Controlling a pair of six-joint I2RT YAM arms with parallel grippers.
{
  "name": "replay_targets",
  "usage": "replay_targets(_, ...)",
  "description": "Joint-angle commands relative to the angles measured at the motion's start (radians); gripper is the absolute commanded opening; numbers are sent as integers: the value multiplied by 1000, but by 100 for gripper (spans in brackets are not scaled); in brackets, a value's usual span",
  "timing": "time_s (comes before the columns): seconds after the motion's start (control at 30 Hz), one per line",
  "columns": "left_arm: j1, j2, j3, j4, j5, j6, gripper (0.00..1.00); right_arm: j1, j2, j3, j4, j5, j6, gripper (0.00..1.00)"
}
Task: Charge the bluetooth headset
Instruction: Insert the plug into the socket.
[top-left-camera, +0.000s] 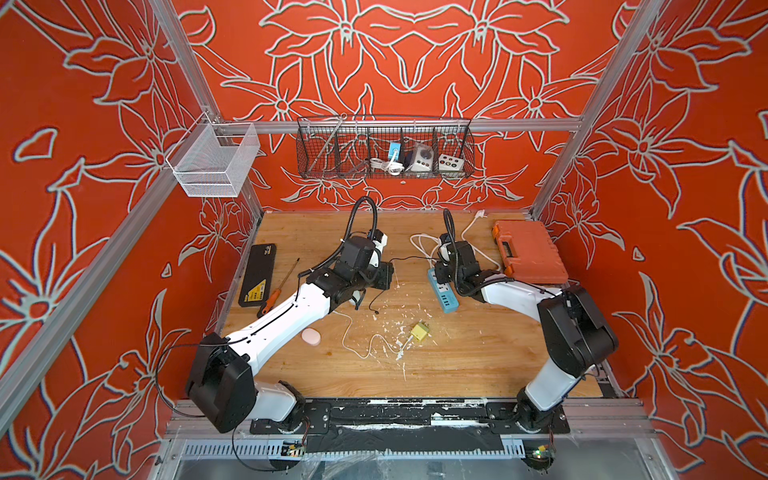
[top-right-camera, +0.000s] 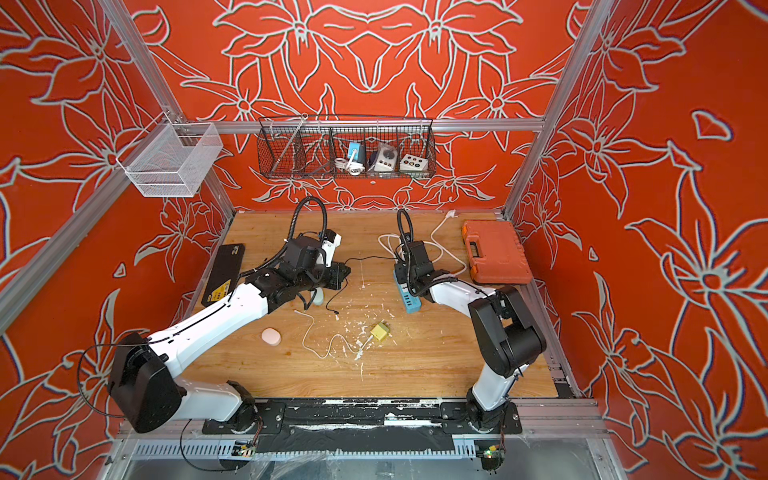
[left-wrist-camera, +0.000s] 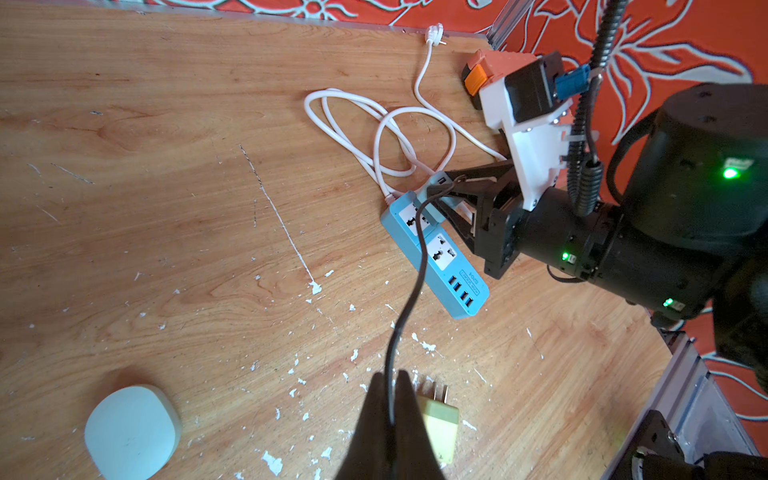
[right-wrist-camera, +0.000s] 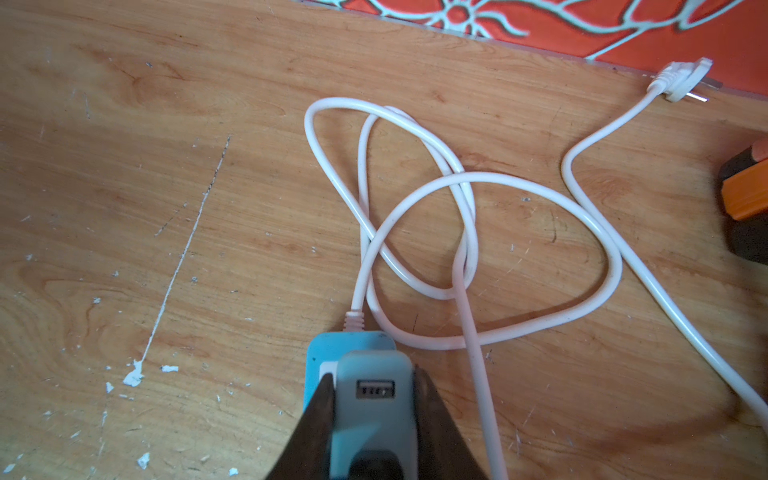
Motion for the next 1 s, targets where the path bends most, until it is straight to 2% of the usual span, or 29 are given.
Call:
replay_targets(0.0, 8, 2, -7, 21, 9, -7, 6, -11, 29, 4, 7, 3, -10, 15)
replay_targets(0.5, 15, 4, -21, 36, 21, -12, 6, -21, 30, 0, -34, 0, -40, 15)
replay_targets(0.97, 15, 4, -29, 43, 33, -22, 6, -18, 49, -127, 27, -9, 52, 12)
